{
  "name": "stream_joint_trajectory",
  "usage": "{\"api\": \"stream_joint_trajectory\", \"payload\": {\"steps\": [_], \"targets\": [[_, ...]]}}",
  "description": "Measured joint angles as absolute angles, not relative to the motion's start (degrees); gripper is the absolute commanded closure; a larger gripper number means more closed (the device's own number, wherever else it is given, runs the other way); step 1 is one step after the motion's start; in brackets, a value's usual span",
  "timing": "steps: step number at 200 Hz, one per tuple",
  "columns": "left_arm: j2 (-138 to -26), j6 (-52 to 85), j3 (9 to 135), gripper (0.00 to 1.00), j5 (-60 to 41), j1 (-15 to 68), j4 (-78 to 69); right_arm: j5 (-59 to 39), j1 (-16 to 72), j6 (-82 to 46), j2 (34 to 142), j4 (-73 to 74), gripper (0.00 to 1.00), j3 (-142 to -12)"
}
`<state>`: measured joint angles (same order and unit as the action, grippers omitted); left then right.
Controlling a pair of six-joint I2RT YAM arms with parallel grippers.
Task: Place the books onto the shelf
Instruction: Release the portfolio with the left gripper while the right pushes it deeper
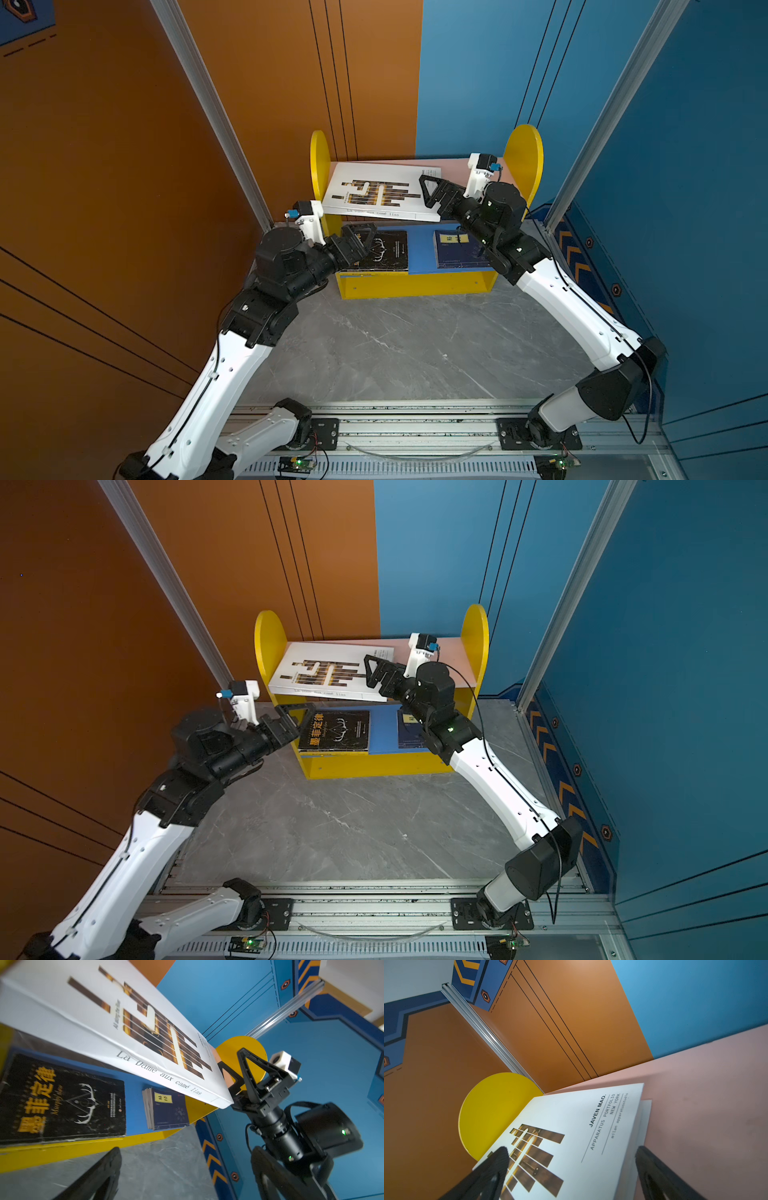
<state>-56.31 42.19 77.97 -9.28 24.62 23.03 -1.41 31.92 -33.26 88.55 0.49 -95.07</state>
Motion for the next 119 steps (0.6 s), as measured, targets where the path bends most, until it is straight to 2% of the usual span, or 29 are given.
{"api": "stream_joint_trajectory", "payload": {"steps": [37, 61, 91, 119], "targets": [[-47.1, 25.3, 77.1, 0.01, 2.2, 24.3, 25.4, -1.2, 30.8, -28.3, 87.7, -1.7, 0.01, -94.9], [-46.1, 16.9, 75.5, 0.00, 7.5, 22.9, 23.0, -1.3, 30.7, -27.8, 87.7, -1.9, 0.02, -94.9], [-50.4, 10.2, 73.2, 0.01, 7.0, 19.1, 19.6, -2.9, 30.7, -27.9, 87.8, -1.9, 0.04, -94.9], [-55.5, 9.4, 71.4, 0.02, 1.1, 11.9, 15.4, -4.1, 30.9, -27.9, 87.9, -1.9, 0.04, -94.9]]}}
